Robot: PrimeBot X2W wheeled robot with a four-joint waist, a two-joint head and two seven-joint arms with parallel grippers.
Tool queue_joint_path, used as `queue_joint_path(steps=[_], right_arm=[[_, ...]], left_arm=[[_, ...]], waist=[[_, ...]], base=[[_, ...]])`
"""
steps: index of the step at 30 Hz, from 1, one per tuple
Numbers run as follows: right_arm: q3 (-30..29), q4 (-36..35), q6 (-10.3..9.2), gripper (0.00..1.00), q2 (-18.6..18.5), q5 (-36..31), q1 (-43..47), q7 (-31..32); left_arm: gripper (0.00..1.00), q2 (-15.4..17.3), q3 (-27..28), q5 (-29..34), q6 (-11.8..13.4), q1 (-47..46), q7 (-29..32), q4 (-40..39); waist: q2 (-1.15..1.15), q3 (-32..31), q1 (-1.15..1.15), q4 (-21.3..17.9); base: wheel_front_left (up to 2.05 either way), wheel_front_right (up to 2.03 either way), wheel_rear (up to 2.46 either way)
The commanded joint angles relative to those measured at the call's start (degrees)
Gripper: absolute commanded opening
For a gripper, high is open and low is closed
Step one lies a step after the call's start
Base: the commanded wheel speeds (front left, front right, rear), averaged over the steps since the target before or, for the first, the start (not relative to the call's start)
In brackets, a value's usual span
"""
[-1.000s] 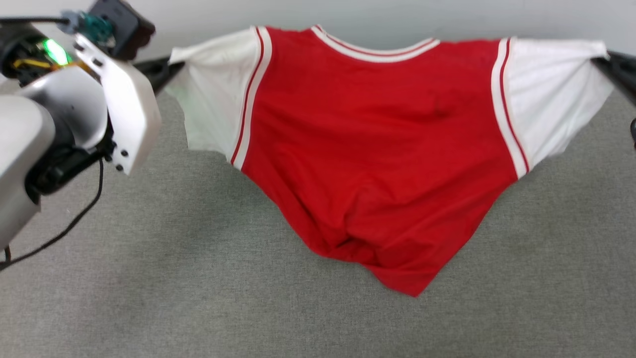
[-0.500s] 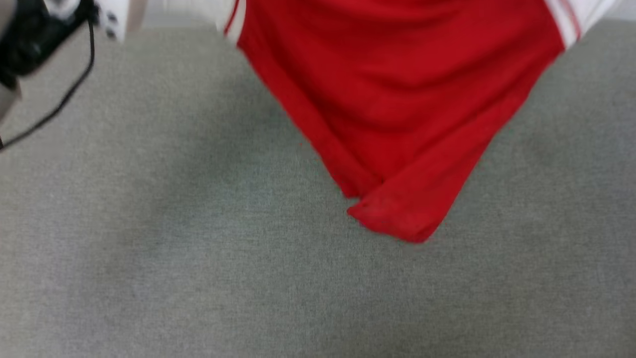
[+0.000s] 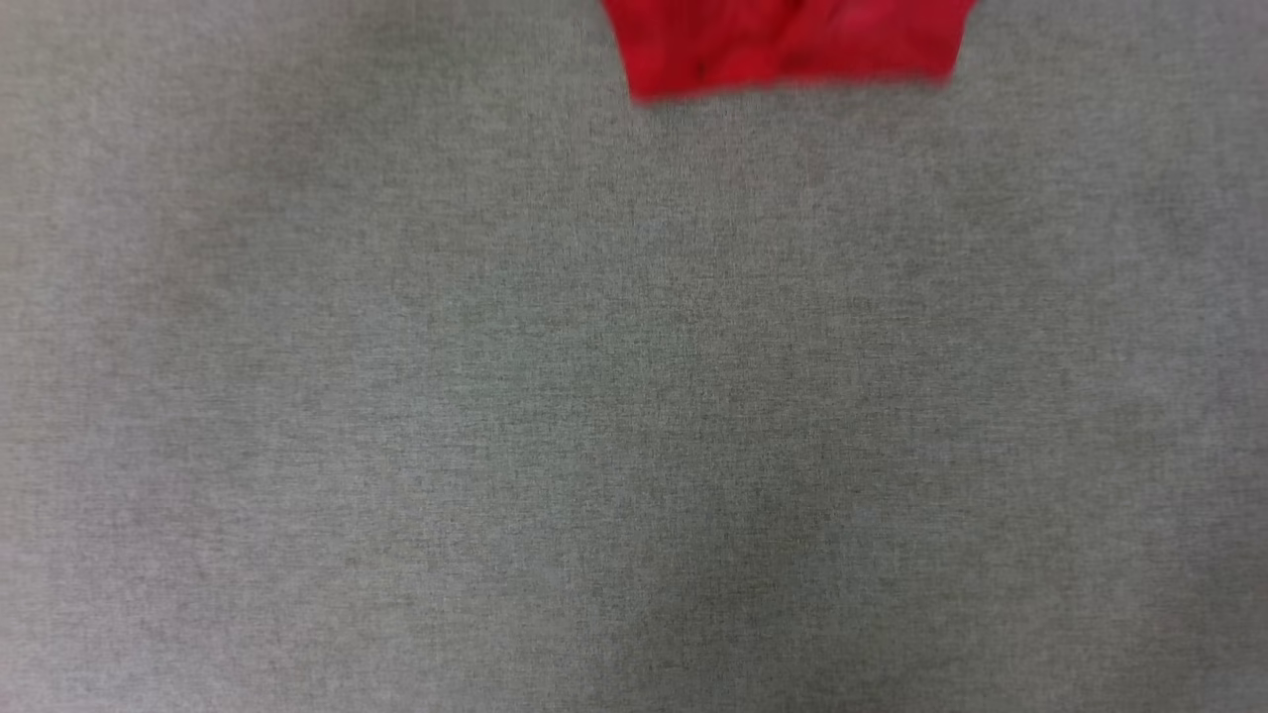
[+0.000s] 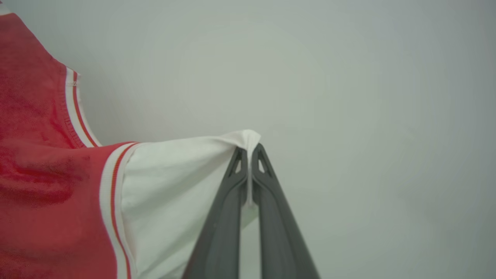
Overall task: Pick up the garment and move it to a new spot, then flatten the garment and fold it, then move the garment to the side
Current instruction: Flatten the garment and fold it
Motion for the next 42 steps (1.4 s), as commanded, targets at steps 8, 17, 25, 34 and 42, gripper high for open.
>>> queue_joint_path(steps=[8,17,25,34,42], right_arm=[[2.5,9.82,-0.07,0.0,3.19,-3.33,-11.91,-6.79],[7.46,18.66,-0.07,0.0,6.3,-0.84,-8.06,-13.16],[13.06,23.46,-0.07,0.0,9.82,4.2,4.95,-18.91],[17.64,22.45,-0.08,0.0,10.03,11.28,22.82,-24.3],[22.11,17.21,-0.07,0.0,6.2,16.63,39.41,-27.08]], left_arm=[[0.0,-3.73,0.84,0.29,-0.93,-8.41,-4.56,7.48],[0.0,-5.8,-3.29,-1.63,-1.4,-4.7,-9.68,14.04],[0.0,-3.71,-7.37,-8.91,-1.44,8.8,-15.41,13.8],[0.0,0.74,-10.11,-14.39,-0.86,29.91,-20.37,10.26],[0.0,5.03,-11.7,-17.53,4.17,49.4,-21.87,0.6]], waist=[[0.0,3.47,0.0,0.73],[0.0,4.0,0.0,1.1],[0.0,0.46,0.0,0.82],[0.0,-5.44,0.0,0.38],[0.0,-11.69,0.0,0.06]], base=[[0.0,0.0,0.0],[0.0,0.0,0.0],[0.0,0.0,0.0],[0.0,0.0,0.0],[0.0,0.0,0.0]])
